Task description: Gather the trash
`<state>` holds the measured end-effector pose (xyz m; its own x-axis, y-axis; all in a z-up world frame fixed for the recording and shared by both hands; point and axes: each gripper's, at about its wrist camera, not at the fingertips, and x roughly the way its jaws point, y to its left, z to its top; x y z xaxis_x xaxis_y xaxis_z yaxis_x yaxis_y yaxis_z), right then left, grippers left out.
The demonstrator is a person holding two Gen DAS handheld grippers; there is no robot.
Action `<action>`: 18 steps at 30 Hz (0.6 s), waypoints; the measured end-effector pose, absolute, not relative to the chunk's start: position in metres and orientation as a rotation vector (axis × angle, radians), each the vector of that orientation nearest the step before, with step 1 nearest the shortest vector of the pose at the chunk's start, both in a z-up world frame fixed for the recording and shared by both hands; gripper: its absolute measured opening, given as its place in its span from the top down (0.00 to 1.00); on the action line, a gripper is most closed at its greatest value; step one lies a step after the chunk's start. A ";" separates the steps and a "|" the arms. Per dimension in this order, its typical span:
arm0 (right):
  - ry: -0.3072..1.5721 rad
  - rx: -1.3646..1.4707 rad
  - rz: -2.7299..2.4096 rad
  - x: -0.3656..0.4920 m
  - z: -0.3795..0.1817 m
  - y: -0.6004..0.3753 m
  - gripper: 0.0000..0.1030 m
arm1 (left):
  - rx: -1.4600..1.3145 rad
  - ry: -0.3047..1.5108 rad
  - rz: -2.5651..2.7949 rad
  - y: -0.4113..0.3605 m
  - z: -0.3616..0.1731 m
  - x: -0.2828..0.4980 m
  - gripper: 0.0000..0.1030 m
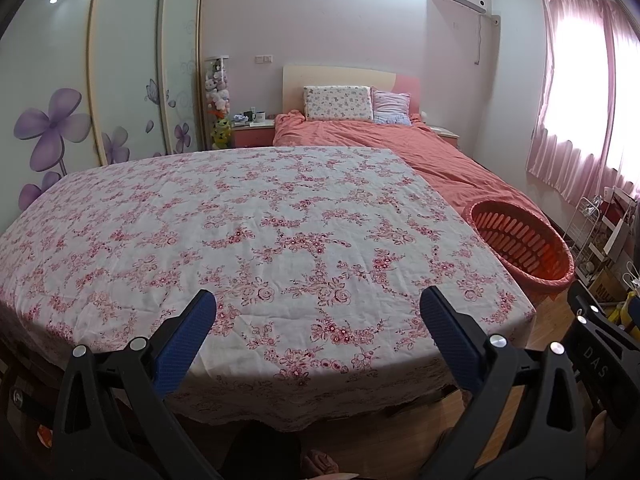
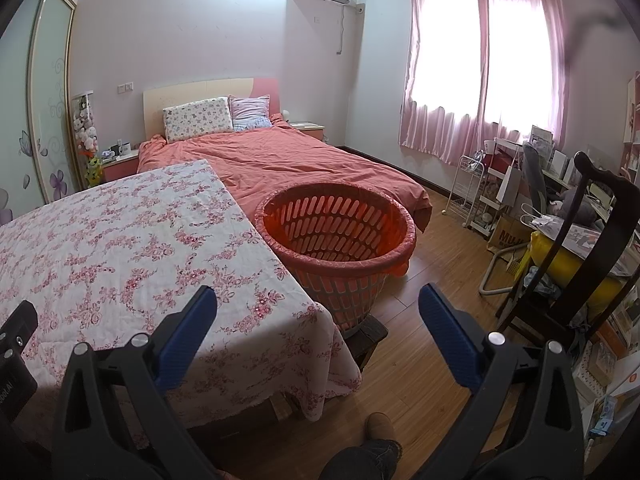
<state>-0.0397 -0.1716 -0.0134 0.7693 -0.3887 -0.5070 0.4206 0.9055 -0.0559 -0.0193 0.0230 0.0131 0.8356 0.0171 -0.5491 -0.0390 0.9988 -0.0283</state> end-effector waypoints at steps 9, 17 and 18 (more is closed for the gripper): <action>0.536 0.062 -0.440 -0.040 -0.013 -0.172 0.04 | -0.039 0.586 0.027 0.023 0.012 -0.019 0.03; 0.537 0.063 -0.441 -0.040 -0.013 -0.173 0.04 | -0.040 0.591 0.027 0.021 0.010 -0.018 0.03; 0.536 0.063 -0.440 -0.040 -0.013 -0.173 0.04 | -0.040 0.592 0.027 0.021 0.010 -0.018 0.03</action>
<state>-0.0403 -0.1732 -0.0127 0.7688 -0.3893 -0.5073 0.4216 0.9051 -0.0556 -0.0177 0.0212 0.0096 0.8296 0.0138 -0.5581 -0.0367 0.9989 -0.0300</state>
